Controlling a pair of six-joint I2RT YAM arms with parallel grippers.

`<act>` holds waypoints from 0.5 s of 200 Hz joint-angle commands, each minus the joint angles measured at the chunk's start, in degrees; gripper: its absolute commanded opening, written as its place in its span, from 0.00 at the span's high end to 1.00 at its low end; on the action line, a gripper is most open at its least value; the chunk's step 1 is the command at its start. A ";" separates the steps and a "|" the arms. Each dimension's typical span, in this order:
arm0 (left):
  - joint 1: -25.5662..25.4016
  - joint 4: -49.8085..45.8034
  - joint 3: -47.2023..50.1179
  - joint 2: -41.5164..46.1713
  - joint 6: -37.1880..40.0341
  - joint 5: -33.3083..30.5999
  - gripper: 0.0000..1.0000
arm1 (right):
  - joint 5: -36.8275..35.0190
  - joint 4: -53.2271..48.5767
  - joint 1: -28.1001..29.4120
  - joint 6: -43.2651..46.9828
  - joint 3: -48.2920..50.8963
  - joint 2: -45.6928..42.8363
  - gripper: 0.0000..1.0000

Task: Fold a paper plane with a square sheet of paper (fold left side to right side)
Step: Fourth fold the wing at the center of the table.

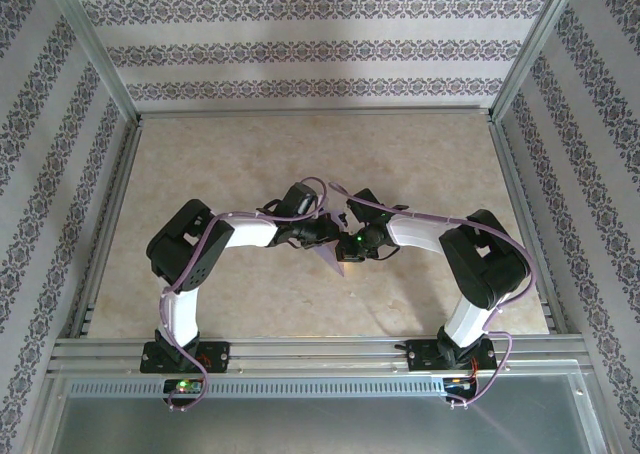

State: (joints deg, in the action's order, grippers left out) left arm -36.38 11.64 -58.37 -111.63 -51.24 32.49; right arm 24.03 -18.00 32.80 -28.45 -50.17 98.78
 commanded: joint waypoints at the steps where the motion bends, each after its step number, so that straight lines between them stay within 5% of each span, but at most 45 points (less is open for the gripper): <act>1: 0.46 0.68 -0.63 -1.13 1.30 -0.76 0.91 | -9.66 -7.02 0.60 1.46 2.63 4.55 1.00; 100: 3.77 3.13 1.94 -3.96 2.14 -1.49 0.91 | -10.58 -9.29 1.30 2.76 1.74 5.66 1.00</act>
State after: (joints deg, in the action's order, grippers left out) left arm -34.85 14.20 -57.67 -113.73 -51.24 33.95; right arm 22.96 -19.81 33.28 -27.16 -51.44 99.37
